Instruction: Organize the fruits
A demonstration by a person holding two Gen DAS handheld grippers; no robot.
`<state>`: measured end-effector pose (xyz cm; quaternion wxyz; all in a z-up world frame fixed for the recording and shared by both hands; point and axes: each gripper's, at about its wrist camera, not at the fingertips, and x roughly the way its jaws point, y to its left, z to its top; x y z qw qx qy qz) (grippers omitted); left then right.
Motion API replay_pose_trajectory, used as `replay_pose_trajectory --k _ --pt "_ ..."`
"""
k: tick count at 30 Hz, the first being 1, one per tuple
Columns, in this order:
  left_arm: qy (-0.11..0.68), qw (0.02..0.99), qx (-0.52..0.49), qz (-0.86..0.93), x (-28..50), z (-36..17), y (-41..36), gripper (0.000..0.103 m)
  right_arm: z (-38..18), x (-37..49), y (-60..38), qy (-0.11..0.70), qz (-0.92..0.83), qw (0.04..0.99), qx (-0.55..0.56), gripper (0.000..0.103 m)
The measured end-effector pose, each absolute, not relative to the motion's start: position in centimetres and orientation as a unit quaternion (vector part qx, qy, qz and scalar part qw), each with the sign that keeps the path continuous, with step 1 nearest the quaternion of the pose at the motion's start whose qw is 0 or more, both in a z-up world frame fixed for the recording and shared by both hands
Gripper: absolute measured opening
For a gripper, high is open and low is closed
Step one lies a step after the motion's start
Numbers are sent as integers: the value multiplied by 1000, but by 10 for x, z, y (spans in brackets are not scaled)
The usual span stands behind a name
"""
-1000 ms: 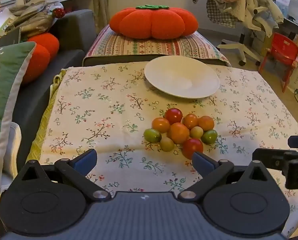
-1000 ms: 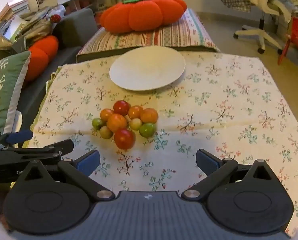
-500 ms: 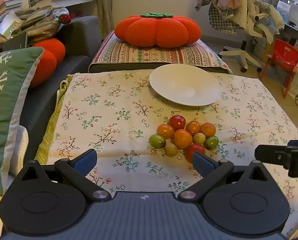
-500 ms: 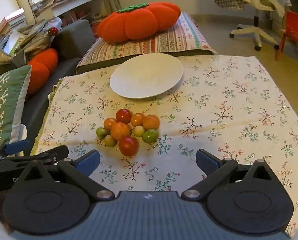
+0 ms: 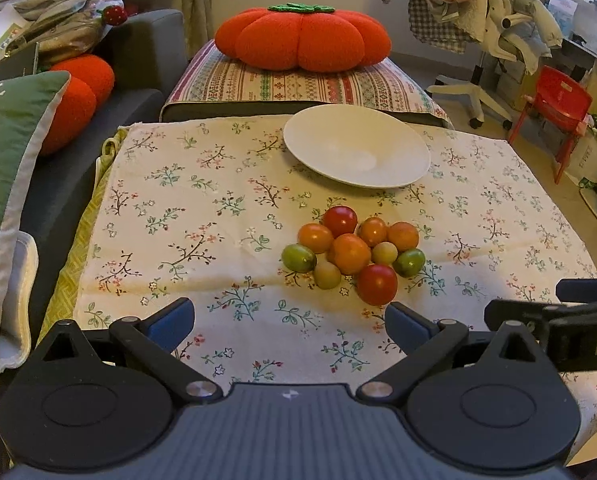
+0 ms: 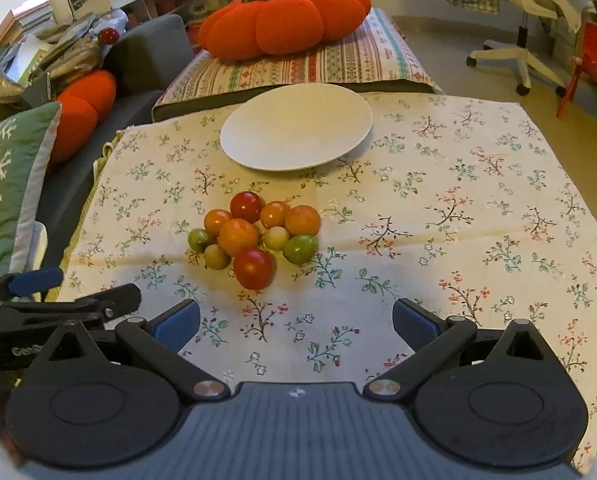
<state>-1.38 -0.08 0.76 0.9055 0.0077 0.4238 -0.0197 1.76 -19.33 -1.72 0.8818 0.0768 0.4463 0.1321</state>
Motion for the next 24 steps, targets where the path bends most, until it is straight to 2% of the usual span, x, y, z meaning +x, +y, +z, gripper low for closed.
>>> replay_pose_trajectory --k 7,14,24 --pt "427 904 9 -16 -12 6 2 88 -19 18 -192 441 129 886 60 102" --pt "429 903 10 -11 -9 4 4 88 -19 22 -190 432 131 891 51 95" --pt "429 903 16 -14 -10 2 3 88 -18 19 -189 430 133 892 49 95"
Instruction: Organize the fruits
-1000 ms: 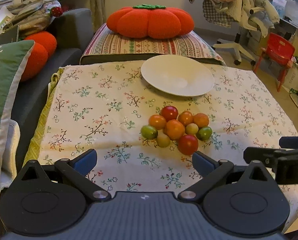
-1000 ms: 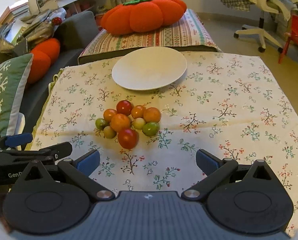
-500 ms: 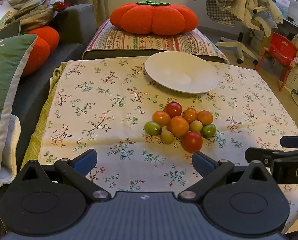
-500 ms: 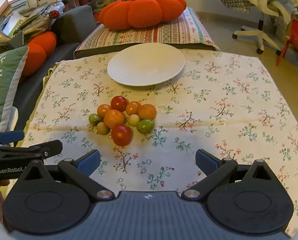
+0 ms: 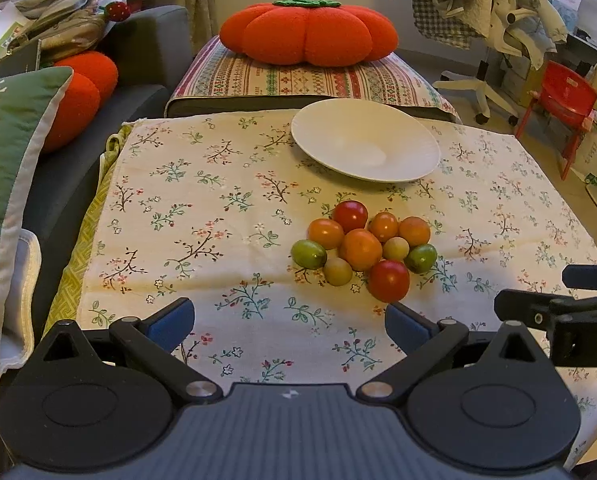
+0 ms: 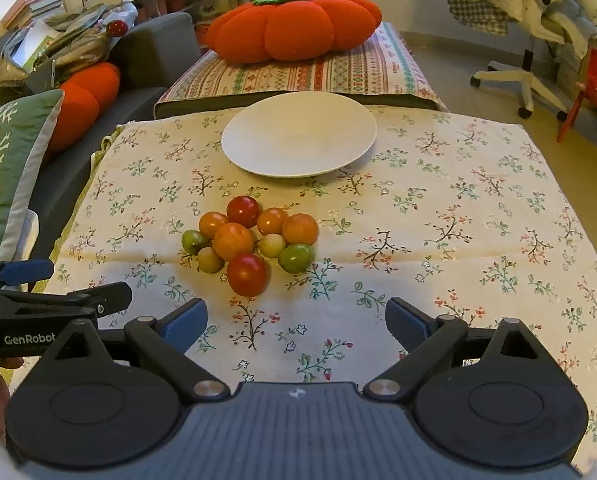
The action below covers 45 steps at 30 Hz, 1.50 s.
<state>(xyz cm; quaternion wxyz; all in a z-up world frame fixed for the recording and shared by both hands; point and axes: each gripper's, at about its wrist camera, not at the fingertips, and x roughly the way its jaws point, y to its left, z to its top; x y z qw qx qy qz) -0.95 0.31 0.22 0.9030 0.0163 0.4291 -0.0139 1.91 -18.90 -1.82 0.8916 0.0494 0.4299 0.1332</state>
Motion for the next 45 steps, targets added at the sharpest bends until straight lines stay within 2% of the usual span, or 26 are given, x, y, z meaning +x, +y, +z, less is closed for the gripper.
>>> replay_pose_trajectory --k 8,10,13,19,21,29,33,36,39,45 --pt "430 903 17 -13 -8 1 3 88 -20 20 -189 431 130 891 47 95" --pt "432 902 16 -15 -8 0 3 88 -22 22 -190 433 126 891 46 92" --pt "444 896 7 -22 -3 -1 7 88 -25 26 -192 442 123 887 51 82" --pt "459 888 -22 3 16 -4 29 88 -29 39 -194 444 125 886 49 80" --pt "457 889 -18 5 21 -4 30 88 -28 45 -195 441 130 887 53 75" --pt "461 887 -9 -6 59 -9 26 87 -35 84 -198 442 154 880 84 66" --pt "471 882 8 -19 78 -24 24 79 -46 94 -195 450 175 872 83 61" --pt "485 874 -17 -34 86 -33 29 67 -52 92 -185 450 210 866 61 59" --pt "481 875 -33 -47 89 -34 29 66 -62 86 -167 451 248 857 32 57" --pt "462 885 9 -52 95 -40 15 66 -78 90 -143 456 261 851 7 54"
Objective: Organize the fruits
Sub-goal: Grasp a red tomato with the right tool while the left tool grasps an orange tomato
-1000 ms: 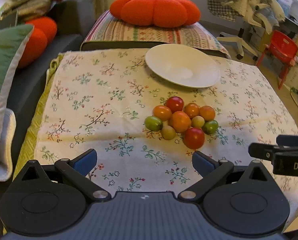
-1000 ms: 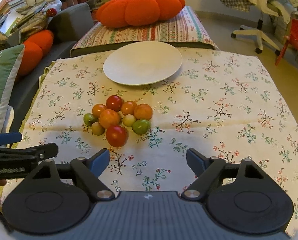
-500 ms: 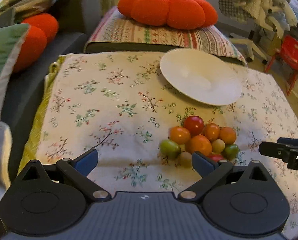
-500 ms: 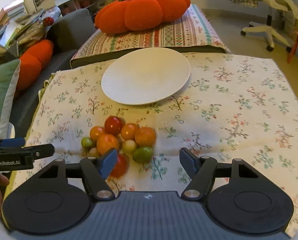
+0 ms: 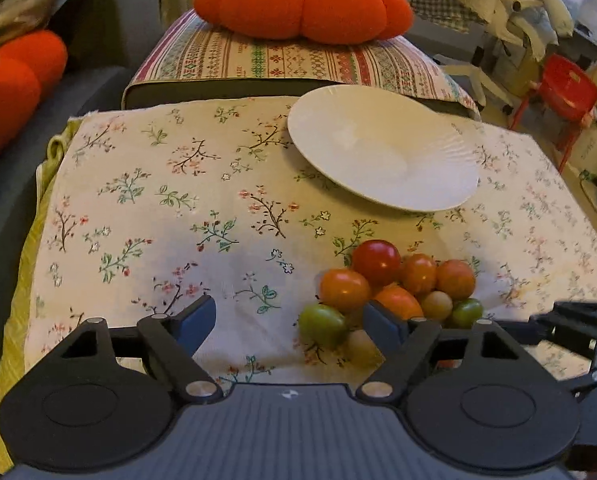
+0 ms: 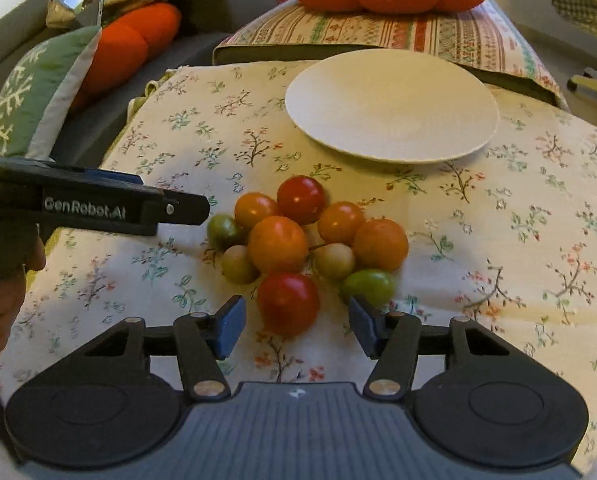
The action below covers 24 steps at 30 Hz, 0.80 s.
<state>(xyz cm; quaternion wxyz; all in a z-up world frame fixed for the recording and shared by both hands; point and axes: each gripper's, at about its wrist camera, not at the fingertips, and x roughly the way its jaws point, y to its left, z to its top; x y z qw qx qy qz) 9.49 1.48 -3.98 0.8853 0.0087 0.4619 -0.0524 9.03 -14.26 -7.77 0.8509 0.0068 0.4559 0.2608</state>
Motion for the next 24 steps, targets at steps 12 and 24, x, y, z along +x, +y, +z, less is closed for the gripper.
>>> replay_pose_trajectory --k 12,24 --pt "449 890 57 -62 94 -48 -1 68 -87 89 -126 444 264 856 -35 34" --pt "432 896 70 -75 88 -45 -8 69 -77 94 -145 470 260 843 -18 34"
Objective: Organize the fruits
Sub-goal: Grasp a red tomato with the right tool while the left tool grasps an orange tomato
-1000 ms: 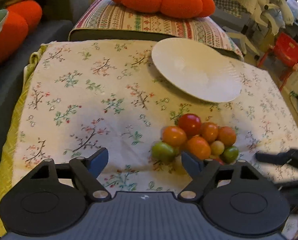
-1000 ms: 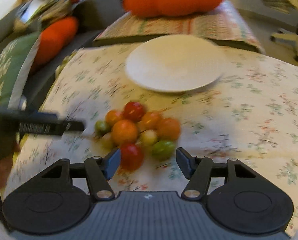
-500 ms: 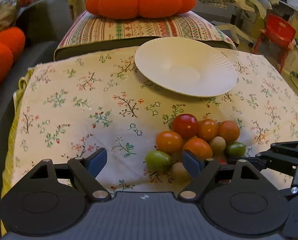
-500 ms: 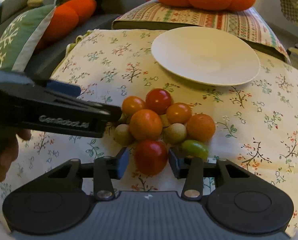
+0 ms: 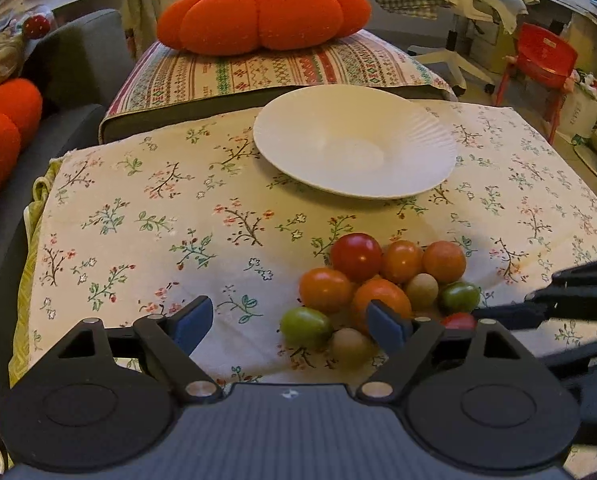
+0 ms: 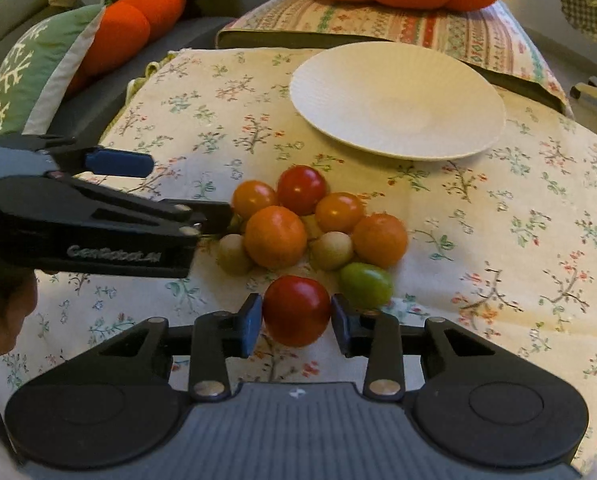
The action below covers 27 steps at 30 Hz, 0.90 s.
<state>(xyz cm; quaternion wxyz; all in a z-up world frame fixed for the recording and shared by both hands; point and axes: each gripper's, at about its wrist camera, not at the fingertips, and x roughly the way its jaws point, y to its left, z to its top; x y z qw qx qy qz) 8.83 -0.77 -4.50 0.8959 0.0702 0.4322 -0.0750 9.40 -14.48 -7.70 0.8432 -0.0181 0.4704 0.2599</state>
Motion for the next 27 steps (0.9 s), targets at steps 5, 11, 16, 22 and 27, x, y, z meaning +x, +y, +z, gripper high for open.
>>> replay_pose_trajectory --k 5,11,16,22,27 --pt "423 898 73 -92 85 -44 -13 69 -66 100 -163 462 246 852 -6 34" --pt "402 898 80 -162 77 -48 -31 68 -52 116 -191 442 211 871 32 34" --pt "399 886 133 -196 80 -69 -52 53 -49 123 -202 433 200 877 55 34" --pt "427 875 116 -196 92 -84 -46 30 -53 127 -202 435 205 875 61 34" --pt "424 878 115 -191 96 -85 -47 22 -53 129 -205 429 207 877 66 34"
